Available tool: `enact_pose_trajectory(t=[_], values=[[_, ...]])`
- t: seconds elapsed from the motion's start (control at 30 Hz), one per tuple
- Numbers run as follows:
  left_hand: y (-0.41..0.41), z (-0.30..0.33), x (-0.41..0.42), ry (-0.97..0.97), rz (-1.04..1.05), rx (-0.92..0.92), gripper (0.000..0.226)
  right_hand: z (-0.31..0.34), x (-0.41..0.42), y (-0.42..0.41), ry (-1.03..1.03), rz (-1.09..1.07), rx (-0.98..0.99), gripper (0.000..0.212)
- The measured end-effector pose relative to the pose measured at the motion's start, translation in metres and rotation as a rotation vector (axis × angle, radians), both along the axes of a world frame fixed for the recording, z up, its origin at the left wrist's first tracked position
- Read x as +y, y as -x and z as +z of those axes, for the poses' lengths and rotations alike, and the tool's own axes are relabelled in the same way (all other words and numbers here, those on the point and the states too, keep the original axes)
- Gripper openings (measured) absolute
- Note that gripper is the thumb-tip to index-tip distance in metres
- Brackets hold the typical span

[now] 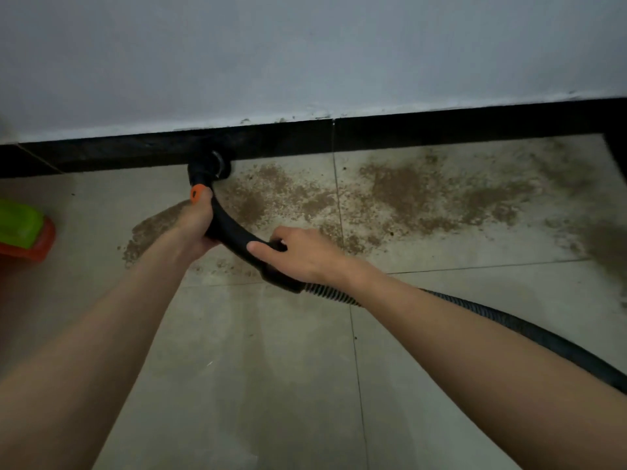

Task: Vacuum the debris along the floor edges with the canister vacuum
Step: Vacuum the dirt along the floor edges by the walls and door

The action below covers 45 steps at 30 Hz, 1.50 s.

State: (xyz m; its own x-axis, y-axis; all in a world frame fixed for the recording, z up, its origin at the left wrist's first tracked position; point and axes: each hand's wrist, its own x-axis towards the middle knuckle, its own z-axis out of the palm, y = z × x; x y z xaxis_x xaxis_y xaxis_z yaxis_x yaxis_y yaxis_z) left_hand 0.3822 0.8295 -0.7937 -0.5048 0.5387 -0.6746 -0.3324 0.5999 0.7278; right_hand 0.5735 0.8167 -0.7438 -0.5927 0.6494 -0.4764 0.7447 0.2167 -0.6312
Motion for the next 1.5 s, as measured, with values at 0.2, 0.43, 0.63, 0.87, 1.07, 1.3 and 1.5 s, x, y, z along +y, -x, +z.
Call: enact_pose_trajectory(t=[0.2,0.43,0.63,0.87,1.07,1.3,1.5], values=[[0.006,0.005,-0.012,0.048,-0.011,0.076,0.054,-0.015,-0.025,-0.09,0.256,0.041,-0.028,0.062],[-0.017,0.019,-0.022,-0.066,0.077,-0.047,0.053,-0.026,-0.033,-0.115,0.122,-0.059,0.019,0.045],[-0.062,0.045,-0.058,-0.16,0.176,-0.139,0.038,0.002,-0.036,-0.095,0.029,-0.103,0.192,0.035],[-0.092,0.096,-0.08,-0.271,0.159,-0.115,0.038,0.033,-0.048,-0.104,-0.048,-0.163,0.278,0.037],[-0.098,0.141,-0.069,-0.349,0.078,-0.012,0.023,0.056,-0.059,-0.14,-0.193,-0.184,0.171,0.057],[-0.089,0.153,-0.07,-0.368,0.107,-0.097,0.046,0.051,-0.075,-0.15,-0.115,-0.301,0.263,0.034],[-0.064,0.162,-0.103,-0.481,0.085,-0.254,0.056,0.061,-0.075,-0.118,-0.166,-0.096,0.312,0.04]])
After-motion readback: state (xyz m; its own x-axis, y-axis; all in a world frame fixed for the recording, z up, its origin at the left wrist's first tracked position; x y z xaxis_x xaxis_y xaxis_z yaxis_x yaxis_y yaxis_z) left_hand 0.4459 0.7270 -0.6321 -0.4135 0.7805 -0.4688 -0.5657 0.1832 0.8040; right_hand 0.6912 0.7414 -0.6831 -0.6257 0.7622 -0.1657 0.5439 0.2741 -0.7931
